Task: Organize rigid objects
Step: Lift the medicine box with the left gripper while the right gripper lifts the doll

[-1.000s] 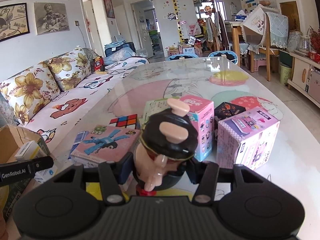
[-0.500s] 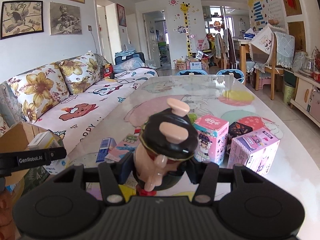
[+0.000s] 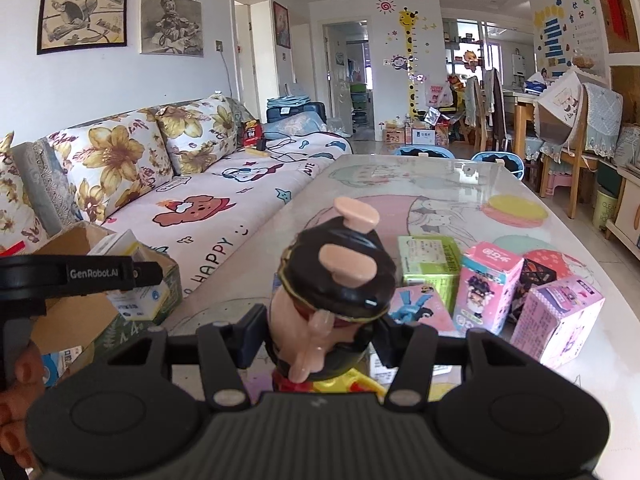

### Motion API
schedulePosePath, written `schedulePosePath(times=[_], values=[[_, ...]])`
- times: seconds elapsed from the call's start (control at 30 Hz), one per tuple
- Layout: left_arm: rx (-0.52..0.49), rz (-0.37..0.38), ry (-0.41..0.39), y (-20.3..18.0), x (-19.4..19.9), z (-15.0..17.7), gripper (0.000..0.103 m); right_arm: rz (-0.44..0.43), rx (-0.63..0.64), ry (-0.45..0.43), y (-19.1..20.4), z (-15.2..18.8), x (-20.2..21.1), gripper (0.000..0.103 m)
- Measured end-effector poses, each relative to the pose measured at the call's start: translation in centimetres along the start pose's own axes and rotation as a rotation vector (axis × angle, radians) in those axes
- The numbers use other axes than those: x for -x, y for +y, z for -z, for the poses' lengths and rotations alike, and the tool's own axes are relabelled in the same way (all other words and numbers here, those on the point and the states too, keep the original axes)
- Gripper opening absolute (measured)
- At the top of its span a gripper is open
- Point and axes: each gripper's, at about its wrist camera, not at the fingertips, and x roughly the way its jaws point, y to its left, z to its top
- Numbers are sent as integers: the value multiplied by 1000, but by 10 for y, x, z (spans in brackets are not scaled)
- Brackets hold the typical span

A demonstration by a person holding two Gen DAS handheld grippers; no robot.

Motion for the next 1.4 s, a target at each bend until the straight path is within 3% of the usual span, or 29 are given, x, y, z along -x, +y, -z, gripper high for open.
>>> schedulePosePath(times=[0.23,0.57,0.73,0.8,0.97,1.13,1.23,1.4], values=[[39,-36,-22,2,6,0,40,-75,35,-4,33,-8,-7,54],[162,-151,-53,24,13,-6,39,-189,68,-10,77,-21,-31,54],[188,-166,-40,26,14,-6,39,-211,104,-4,95,-22,-41,54],[188,-135,-25,24,14,-4,38,-192,113,-3,89,-22,-36,54],[72,-25,0,-3,20,5,45,-103,95,1,58,-16,-16,54],[-85,108,31,-38,26,26,61,-43,54,21,30,1,1,54],[-173,151,54,-61,28,43,73,-21,22,21,16,7,6,54],[-284,160,117,-85,20,68,81,-10,-14,13,1,8,9,54]])
